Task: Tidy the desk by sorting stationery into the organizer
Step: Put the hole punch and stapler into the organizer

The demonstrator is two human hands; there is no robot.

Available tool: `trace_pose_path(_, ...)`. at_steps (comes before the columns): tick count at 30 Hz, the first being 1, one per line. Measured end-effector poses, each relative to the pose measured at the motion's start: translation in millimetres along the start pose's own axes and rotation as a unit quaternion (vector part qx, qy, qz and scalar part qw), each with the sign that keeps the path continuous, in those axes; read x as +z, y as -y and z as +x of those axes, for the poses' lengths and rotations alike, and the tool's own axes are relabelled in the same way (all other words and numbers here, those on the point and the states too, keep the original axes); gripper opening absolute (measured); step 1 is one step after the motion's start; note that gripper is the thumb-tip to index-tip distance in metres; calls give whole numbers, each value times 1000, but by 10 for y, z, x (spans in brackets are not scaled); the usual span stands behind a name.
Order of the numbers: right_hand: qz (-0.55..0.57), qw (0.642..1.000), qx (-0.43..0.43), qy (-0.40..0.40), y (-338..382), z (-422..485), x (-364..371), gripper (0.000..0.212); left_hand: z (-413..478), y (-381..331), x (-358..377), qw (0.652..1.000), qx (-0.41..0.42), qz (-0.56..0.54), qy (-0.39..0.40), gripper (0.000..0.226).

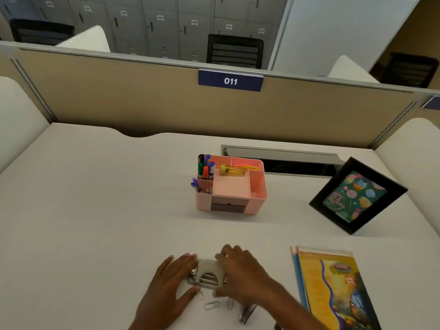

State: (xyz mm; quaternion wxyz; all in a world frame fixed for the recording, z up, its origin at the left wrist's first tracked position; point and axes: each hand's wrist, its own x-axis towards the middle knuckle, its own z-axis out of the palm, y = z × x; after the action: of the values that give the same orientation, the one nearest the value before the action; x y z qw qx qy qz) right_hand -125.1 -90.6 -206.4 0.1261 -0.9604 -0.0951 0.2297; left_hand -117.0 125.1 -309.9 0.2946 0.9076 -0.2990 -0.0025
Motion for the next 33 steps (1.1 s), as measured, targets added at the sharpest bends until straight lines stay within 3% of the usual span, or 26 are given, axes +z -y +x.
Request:
trace_pose_path(7, -37, 995, -1, -89, 37, -8, 313, 37, -6, -51, -34, 1000, -12, -11, 9, 63)
trace_pose_path(11, 51, 993, 1, -107, -143, -57, 82, 34, -51, -89, -74, 997, -76, -20, 4, 71)
trace_pose_path(18, 181, 971, 20, -156, -610, -215, -787, 26, -30, -61, -7, 998, -45, 42, 30, 70)
trace_pose_path(27, 161, 953, -34, -255, -915, -371, -1599, 27, -27, -30, 44, 997, -37, 60, 16, 63)
trace_pose_path(33, 114, 946, -7, -303, -1060, -274, -1736, 27, -27, -22, 57, 998, -29, 58, 0, 59)
